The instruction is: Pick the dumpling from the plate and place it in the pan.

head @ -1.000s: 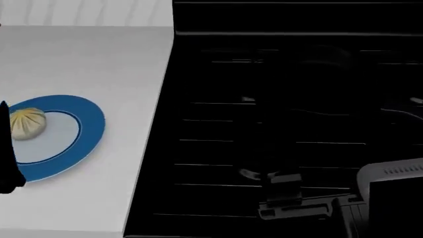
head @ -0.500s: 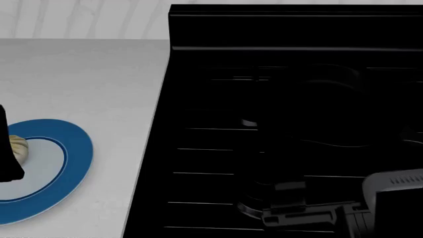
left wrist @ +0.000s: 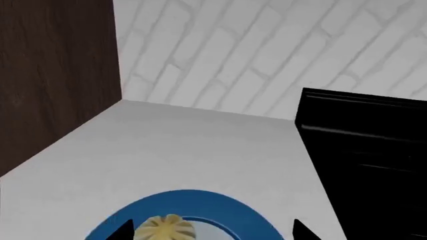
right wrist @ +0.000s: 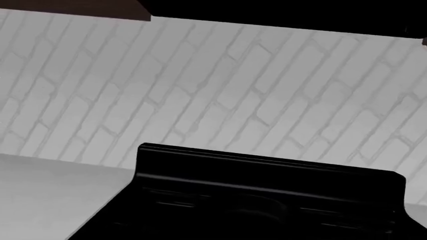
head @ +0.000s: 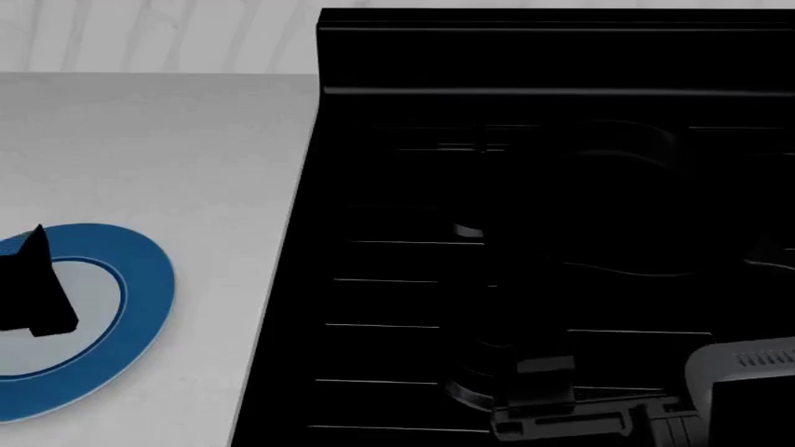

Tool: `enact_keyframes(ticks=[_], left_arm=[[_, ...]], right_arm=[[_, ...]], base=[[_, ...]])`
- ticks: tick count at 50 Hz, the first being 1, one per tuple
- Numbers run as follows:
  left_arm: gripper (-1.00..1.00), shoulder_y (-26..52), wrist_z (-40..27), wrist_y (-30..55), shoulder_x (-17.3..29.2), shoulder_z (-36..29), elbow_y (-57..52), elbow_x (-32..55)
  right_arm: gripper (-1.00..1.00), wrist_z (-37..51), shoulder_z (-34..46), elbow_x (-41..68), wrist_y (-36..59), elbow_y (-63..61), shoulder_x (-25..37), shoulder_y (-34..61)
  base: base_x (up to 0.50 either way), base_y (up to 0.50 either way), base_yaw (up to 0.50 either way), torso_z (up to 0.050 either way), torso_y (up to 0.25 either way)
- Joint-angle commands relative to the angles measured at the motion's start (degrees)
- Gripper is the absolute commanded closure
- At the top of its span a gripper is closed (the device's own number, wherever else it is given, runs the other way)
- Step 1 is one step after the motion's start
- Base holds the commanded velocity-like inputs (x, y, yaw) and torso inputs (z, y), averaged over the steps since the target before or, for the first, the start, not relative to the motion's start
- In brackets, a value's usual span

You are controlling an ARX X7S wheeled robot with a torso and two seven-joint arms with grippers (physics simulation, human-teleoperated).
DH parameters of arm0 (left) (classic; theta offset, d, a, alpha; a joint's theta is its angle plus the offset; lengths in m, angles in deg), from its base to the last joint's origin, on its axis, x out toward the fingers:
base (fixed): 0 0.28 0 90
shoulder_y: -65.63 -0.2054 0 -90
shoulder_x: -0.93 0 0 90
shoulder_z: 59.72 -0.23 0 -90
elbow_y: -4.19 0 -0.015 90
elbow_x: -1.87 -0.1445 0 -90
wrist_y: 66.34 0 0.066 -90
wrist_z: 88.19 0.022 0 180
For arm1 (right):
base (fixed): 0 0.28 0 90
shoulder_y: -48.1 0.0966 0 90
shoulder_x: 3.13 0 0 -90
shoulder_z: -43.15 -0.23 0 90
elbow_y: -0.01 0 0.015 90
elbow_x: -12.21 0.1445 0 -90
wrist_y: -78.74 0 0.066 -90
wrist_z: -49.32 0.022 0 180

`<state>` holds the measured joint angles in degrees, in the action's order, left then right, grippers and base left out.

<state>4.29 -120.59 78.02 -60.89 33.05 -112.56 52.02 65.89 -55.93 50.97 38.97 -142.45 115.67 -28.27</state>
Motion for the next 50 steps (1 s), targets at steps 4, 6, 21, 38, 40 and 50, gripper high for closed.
enact_keyframes(ticks=[4,6,21,38,40,50], left_arm=[[-1.0,3.13,-6.64,8.39,-0.52,5.13,4.46,7.75],[-1.0,4.13,-7.79,9.19,-0.59,5.67,4.81,8.33],[-1.0,5.19,-7.76,10.01,-0.31,2.7,5.99,7.42],[-1.0,9.33,-5.9,7.93,0.21,-0.4,17.28,2.16],[-1.0,9.76,-5.42,7.86,0.28,-1.2,17.89,1.75],[-1.0,10.89,-4.27,7.75,1.06,-3.32,19.99,0.37]], right_arm=[[-1.0,-0.67,-0.01,-0.55,-2.47,0.64,-0.25,-2.38],[-1.0,-0.69,0.1,-0.87,-2.9,0.87,-0.34,-2.73],[-1.0,-0.52,0.41,-0.79,-3.97,0.59,-0.58,-4.14],[-1.0,0.05,-2.51,2.58,-3.31,-1.36,0.42,-5.96],[-1.0,0.12,-2.44,2.42,-3.5,-1.34,0.38,-6.27],[-1.0,0.84,-2.76,3.05,-3.69,-2.18,0.26,-7.69]], base=[[0.0,0.0,0.0,0.0,0.0],[0.0,0.0,0.0,0.0,0.0],[0.0,0.0,0.0,0.0,0.0],[0.0,0.0,0.0,0.0,0.0],[0.0,0.0,0.0,0.0,0.0],[0.0,0.0,0.0,0.0,0.0]])
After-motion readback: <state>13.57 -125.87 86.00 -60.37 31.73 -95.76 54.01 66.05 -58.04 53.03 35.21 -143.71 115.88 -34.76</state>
